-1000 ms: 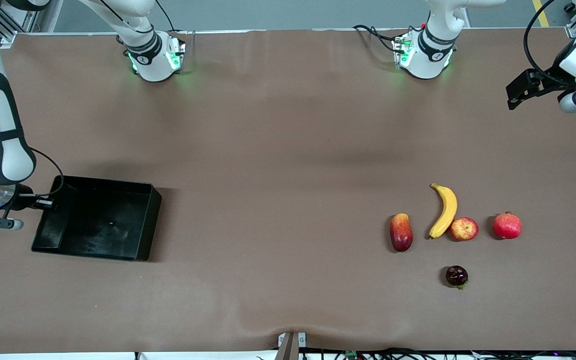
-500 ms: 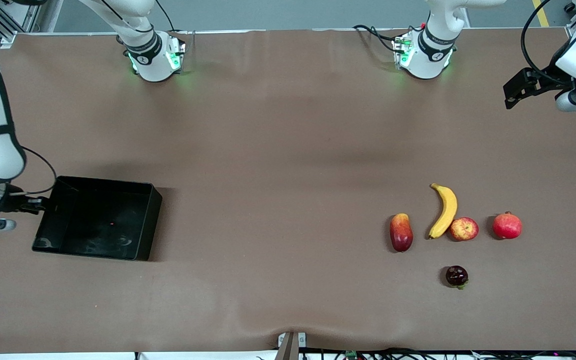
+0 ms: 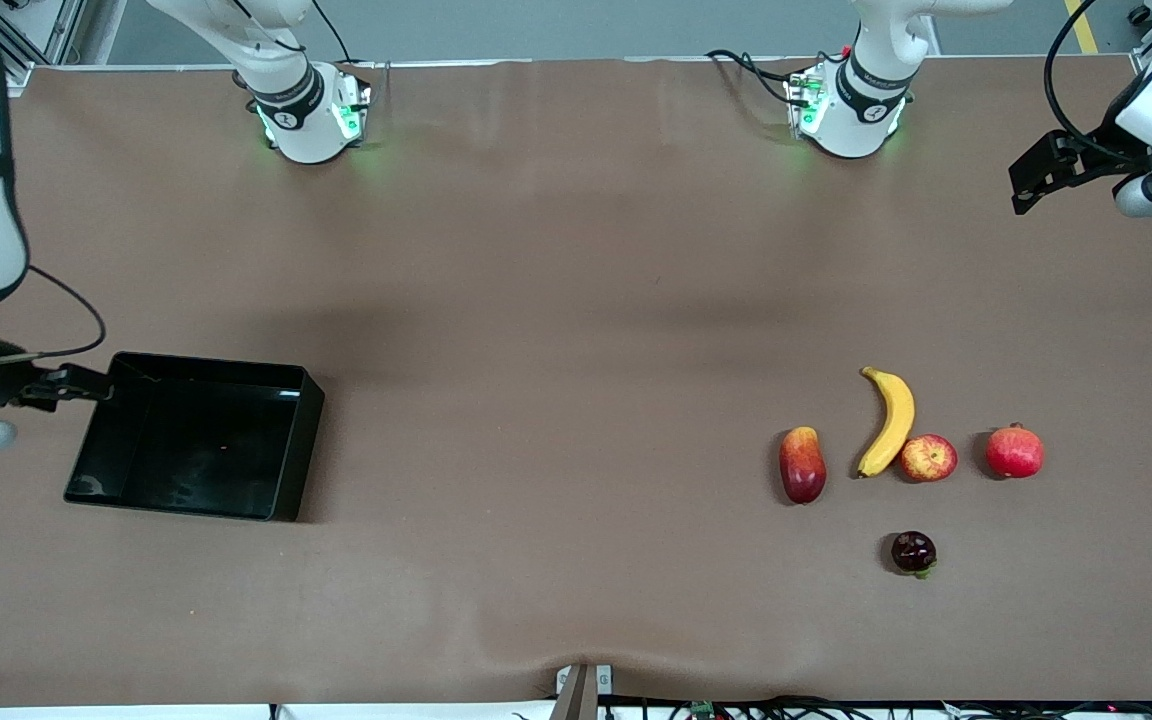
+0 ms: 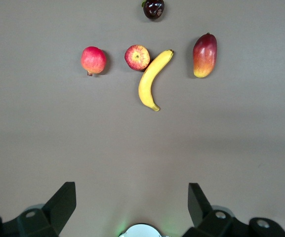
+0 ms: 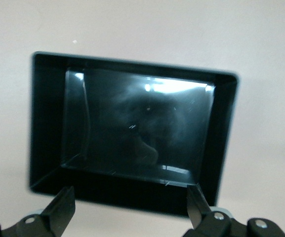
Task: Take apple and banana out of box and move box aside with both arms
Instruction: 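Release the tray and raise the right gripper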
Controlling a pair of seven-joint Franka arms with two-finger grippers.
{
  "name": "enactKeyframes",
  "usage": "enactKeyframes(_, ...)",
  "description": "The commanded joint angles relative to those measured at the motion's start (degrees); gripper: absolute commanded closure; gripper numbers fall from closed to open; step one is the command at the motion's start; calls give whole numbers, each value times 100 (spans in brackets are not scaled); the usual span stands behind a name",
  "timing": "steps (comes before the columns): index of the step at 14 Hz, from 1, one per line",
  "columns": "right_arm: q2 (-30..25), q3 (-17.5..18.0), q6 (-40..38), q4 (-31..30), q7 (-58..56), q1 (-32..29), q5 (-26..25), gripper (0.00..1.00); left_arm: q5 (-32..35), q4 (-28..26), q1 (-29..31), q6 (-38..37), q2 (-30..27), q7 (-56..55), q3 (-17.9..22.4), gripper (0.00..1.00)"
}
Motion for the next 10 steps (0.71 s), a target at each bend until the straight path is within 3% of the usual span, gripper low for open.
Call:
enactKeyframes(1, -507, -23, -512, -126, 847, 394, -182, 0, -98, -123, -14, 29, -145, -43, 28, 0)
enactKeyframes(7, -1430, -5, -1506, -3, 1183, 527, -173, 0, -98, -123, -6, 64, -119, -43, 28, 0)
enactKeyframes(10, -1440, -14, -2225, 637, 1175, 510, -173, 0, -98, -123, -14, 108, -92, -43, 28, 0)
